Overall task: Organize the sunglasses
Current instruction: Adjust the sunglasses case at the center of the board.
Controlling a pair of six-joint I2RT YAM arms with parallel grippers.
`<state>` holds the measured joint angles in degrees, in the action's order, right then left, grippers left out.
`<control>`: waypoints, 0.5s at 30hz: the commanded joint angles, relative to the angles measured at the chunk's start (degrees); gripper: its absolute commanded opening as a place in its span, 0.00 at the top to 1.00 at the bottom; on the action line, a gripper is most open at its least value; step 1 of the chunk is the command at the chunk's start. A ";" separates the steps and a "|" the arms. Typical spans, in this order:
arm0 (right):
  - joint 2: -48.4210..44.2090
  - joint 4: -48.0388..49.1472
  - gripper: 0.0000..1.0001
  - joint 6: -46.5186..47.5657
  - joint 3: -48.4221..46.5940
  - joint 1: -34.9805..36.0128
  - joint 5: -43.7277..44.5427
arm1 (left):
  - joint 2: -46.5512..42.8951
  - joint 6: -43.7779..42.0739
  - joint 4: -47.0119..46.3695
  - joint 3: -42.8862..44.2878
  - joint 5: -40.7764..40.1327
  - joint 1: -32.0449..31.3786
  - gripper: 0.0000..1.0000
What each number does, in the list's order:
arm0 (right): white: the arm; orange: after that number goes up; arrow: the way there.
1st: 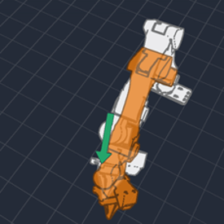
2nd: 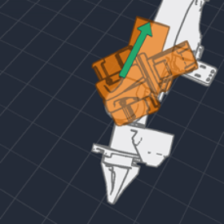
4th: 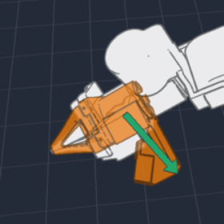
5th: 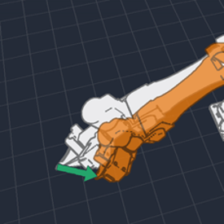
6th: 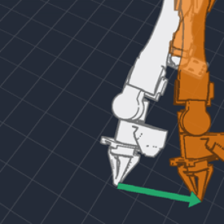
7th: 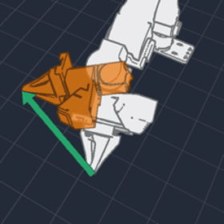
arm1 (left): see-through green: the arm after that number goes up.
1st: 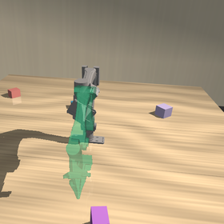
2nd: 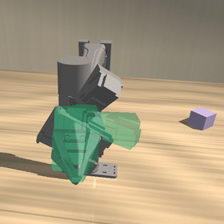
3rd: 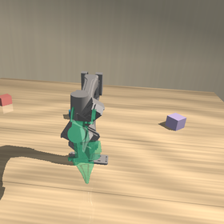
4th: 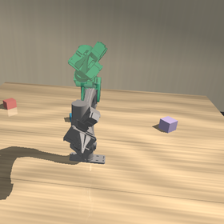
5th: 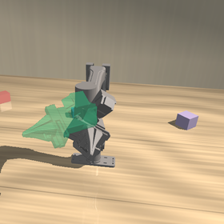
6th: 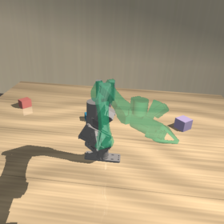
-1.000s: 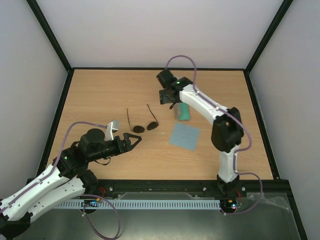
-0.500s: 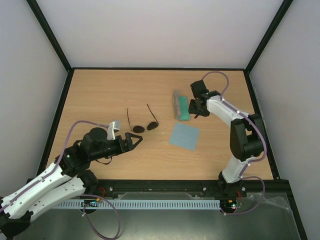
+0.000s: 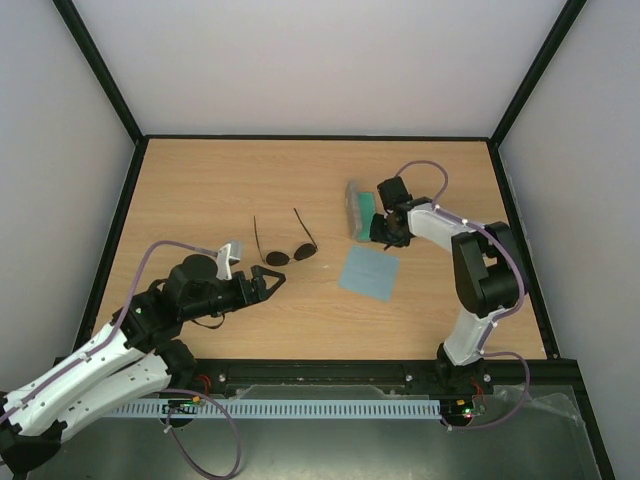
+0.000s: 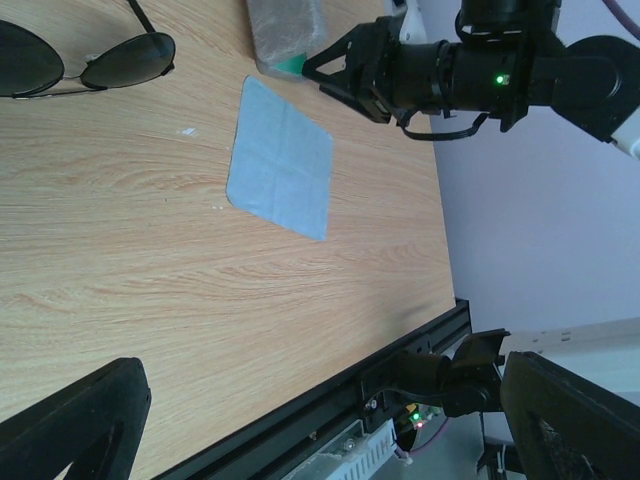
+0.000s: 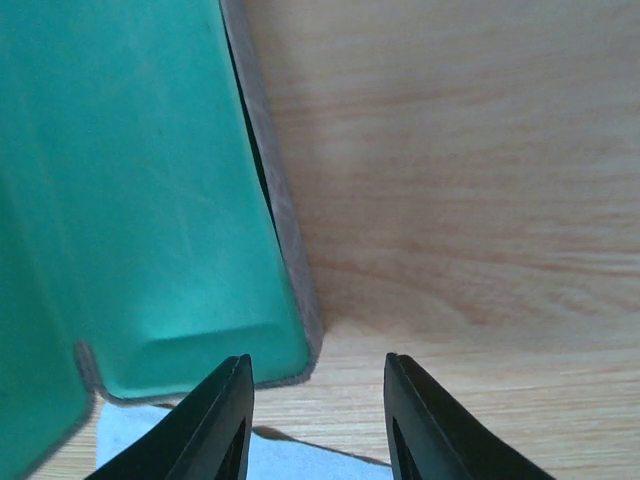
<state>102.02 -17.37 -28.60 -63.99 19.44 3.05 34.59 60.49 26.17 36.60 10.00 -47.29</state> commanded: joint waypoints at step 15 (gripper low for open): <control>-11.67 -1.83 0.53 4.42 -4.81 1.30 0.63 | 0.36 -0.38 0.06 0.26 -0.20 0.27 0.01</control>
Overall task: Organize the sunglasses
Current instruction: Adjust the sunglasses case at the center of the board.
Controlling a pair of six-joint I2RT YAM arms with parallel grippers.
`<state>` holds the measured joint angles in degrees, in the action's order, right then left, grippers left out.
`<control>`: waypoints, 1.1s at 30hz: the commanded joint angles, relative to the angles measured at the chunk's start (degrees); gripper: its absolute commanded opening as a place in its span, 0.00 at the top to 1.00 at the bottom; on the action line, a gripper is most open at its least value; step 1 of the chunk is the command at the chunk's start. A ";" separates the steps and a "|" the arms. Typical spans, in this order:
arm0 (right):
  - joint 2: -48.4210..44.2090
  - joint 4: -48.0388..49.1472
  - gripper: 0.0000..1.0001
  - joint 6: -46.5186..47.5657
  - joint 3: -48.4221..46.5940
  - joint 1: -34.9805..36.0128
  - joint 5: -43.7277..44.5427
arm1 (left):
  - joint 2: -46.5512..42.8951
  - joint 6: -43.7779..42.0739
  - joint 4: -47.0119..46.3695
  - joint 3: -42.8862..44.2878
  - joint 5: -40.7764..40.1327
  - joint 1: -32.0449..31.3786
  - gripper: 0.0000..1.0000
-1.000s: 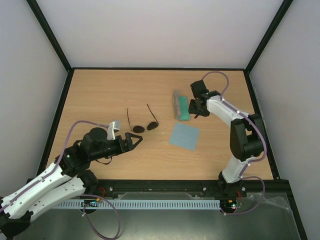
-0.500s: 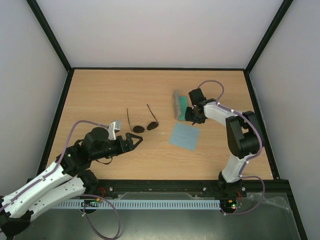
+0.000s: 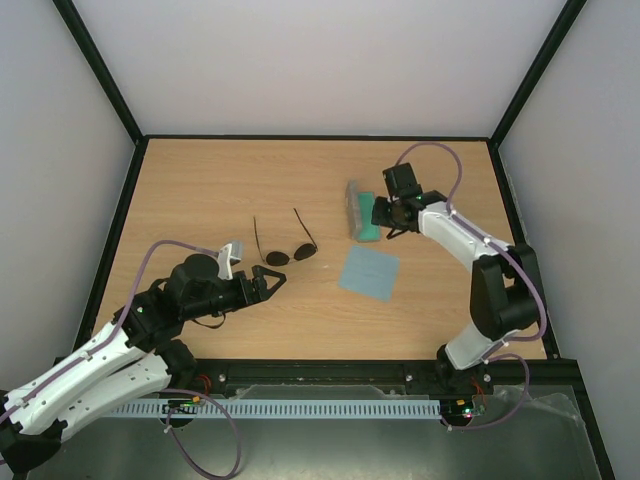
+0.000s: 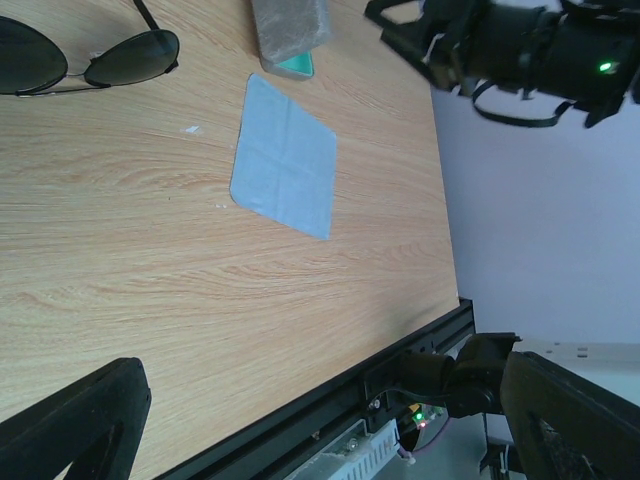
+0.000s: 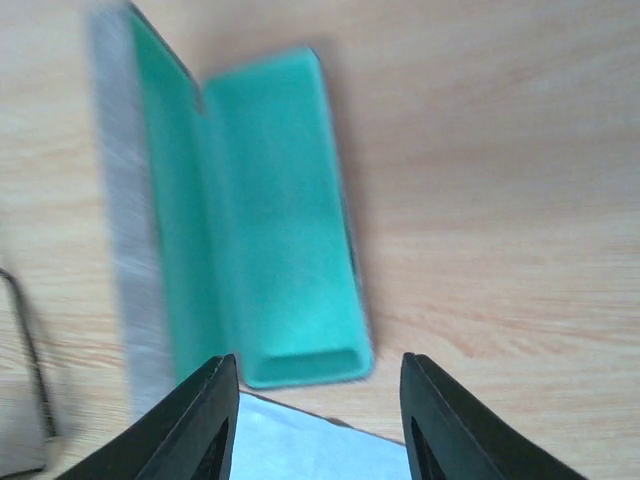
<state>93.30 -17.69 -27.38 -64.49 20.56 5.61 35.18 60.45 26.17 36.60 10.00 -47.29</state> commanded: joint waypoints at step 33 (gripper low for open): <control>28.84 -25.96 0.44 1.06 -39.46 6.87 1.12 | -4.97 -0.40 3.74 2.04 -1.30 0.31 0.01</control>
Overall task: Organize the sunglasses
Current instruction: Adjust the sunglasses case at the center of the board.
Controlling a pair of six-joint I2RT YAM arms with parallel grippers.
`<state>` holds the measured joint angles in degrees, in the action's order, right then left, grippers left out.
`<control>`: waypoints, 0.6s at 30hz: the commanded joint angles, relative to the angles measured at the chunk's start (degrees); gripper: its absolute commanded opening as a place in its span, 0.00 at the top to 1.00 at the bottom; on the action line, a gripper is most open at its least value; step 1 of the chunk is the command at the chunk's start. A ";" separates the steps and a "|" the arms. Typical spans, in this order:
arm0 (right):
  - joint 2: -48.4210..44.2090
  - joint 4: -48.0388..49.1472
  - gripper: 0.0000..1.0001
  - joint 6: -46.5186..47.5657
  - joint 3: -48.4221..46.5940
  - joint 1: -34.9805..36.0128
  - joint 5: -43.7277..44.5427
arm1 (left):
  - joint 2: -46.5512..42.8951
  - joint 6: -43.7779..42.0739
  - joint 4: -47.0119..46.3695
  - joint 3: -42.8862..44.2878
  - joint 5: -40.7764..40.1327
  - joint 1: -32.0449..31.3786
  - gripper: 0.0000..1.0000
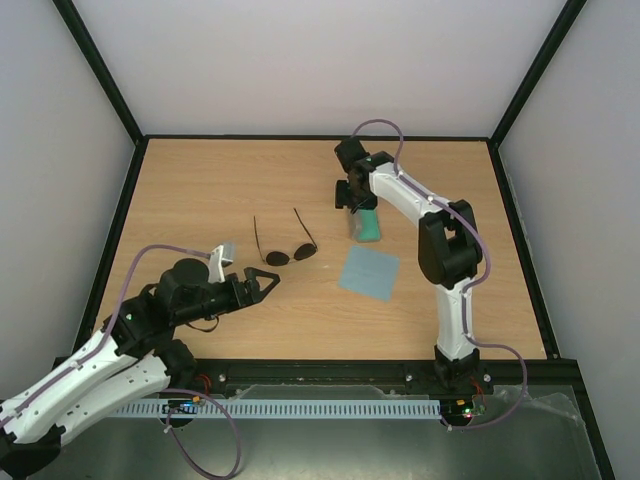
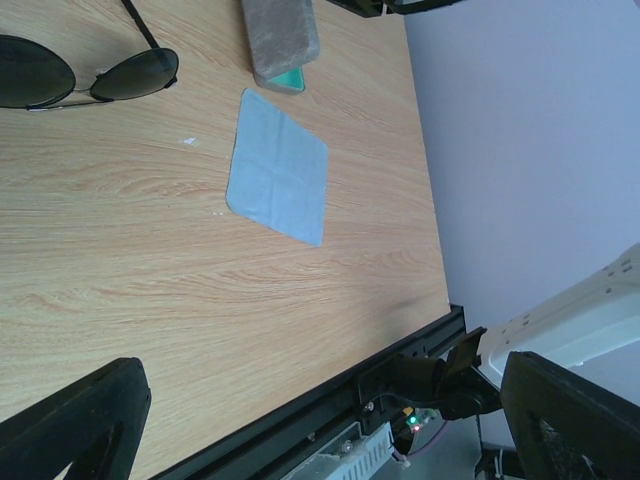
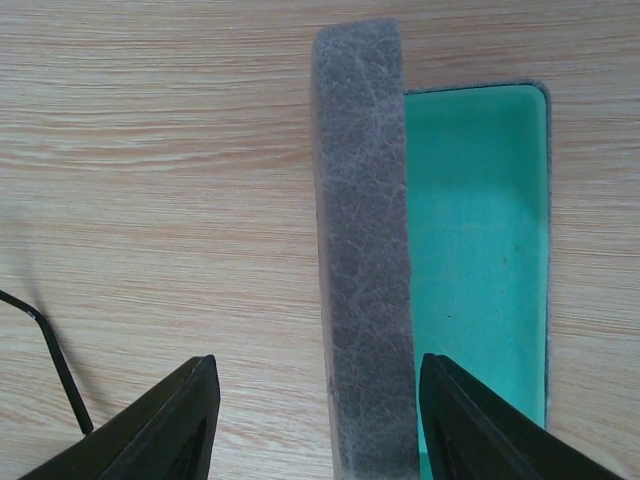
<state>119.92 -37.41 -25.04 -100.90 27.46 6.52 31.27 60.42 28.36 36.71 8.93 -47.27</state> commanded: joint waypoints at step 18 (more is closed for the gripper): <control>3.06 -8.06 0.87 -10.81 -5.73 -0.48 -1.12 | -4.58 -0.57 4.18 3.47 -0.40 0.24 0.01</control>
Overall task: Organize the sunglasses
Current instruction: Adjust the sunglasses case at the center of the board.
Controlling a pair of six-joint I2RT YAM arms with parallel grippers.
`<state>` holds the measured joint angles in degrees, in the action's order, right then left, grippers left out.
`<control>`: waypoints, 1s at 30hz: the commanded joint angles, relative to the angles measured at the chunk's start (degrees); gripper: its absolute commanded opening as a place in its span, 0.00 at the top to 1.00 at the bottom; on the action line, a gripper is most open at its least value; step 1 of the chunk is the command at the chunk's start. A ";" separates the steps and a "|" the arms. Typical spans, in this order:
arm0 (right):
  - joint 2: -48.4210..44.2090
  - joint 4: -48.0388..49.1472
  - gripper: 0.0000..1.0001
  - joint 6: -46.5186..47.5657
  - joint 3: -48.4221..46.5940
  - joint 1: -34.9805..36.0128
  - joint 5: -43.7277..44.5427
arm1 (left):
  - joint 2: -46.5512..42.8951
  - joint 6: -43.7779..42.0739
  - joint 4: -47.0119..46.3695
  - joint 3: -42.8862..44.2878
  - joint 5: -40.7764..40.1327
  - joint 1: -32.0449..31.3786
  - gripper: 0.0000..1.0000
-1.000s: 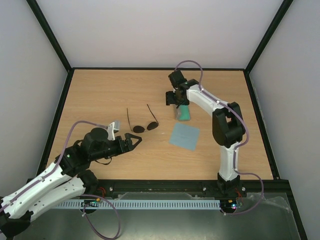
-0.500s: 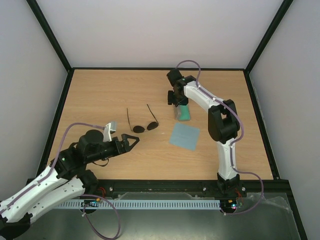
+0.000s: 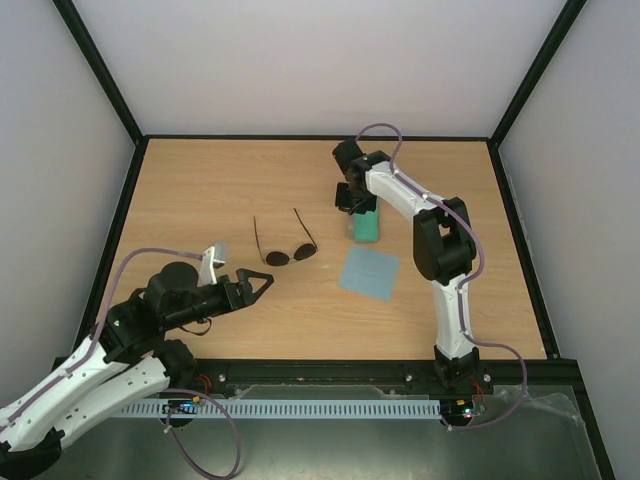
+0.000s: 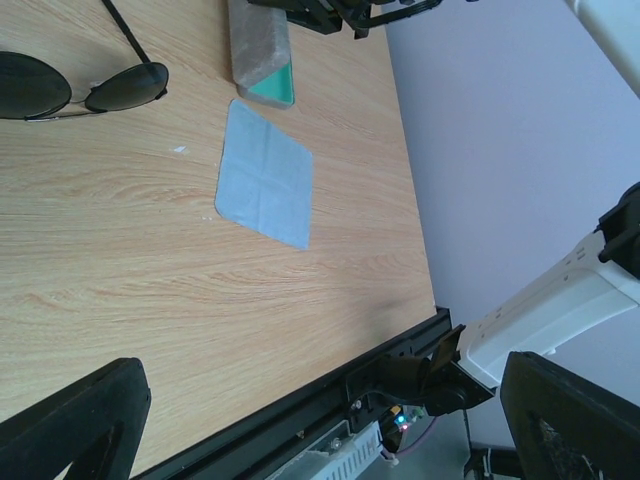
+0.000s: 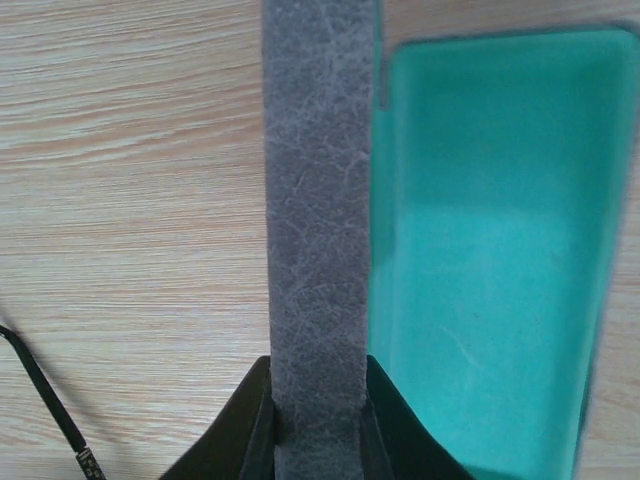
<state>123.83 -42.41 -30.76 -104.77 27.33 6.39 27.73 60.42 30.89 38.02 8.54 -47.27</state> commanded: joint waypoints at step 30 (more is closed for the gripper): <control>-21.12 20.86 0.97 -73.72 25.44 0.77 19.99 | -4.09 -1.21 8.11 5.82 1.22 0.26 0.01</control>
<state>102.00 -20.95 -94.67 -76.42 27.27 20.32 23.14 60.36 36.64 41.80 8.84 -47.29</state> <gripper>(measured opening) 0.155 0.988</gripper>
